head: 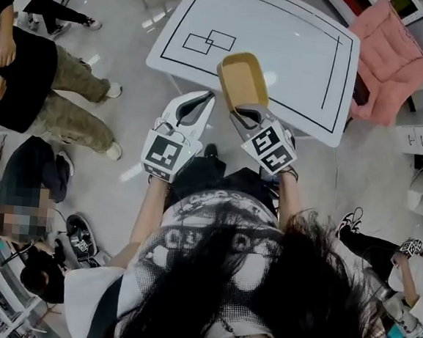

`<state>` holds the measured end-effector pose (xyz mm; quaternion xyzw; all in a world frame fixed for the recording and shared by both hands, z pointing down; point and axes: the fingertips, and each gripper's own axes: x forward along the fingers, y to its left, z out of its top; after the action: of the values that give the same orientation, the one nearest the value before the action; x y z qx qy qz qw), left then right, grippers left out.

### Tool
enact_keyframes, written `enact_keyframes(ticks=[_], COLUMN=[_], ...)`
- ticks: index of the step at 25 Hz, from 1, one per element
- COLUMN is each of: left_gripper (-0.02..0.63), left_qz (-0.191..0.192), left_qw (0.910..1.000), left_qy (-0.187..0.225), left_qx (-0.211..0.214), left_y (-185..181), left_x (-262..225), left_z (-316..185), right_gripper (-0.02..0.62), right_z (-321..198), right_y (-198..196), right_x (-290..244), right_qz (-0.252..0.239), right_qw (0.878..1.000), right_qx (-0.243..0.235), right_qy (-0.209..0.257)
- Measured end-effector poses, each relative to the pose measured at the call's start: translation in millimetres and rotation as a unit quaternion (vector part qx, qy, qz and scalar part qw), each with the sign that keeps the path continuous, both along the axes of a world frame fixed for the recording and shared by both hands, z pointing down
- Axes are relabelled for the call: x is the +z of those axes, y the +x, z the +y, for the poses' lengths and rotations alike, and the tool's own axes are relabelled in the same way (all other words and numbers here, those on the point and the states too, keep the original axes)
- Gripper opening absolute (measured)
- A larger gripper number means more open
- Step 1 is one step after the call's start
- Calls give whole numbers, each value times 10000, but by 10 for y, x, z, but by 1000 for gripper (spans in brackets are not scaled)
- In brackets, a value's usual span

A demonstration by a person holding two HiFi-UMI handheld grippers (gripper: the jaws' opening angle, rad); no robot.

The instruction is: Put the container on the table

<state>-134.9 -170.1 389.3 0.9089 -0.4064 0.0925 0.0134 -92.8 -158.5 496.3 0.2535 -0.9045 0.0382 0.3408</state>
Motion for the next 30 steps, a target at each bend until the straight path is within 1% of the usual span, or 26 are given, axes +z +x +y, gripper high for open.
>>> enact_keyframes(ticks=[2, 6, 11, 16, 22, 30], left_gripper=[0, 0, 0, 0, 0, 0], left_qz=[6, 47, 125, 189, 174, 22], left_qw=[10000, 9997, 9986, 9977, 9976, 9982], left_qy=[-57, -133, -200, -228, -268, -128], left_qx=[68, 220, 473, 616, 612, 592], left_y=[-69, -119, -19, 76, 126, 274], left_x=[42, 106, 151, 160, 217, 214], left_z=[-85, -274, -473, -695, -980, -1597], right_gripper=[29, 29, 29, 29, 29, 29], right_z=[-99, -297, -494, -770, -1181, -1967], right_y=[-36, -53, 76, 263, 375, 664], right_x=[25, 66, 111, 122, 156, 488], right_qz=[127, 203, 343, 446, 463, 820], right_qw=[9999, 9996, 9986, 9968, 9964, 9943], right_qx=[33, 174, 413, 657, 715, 657], right_qy=[43, 24, -24, -55, -23, -178])
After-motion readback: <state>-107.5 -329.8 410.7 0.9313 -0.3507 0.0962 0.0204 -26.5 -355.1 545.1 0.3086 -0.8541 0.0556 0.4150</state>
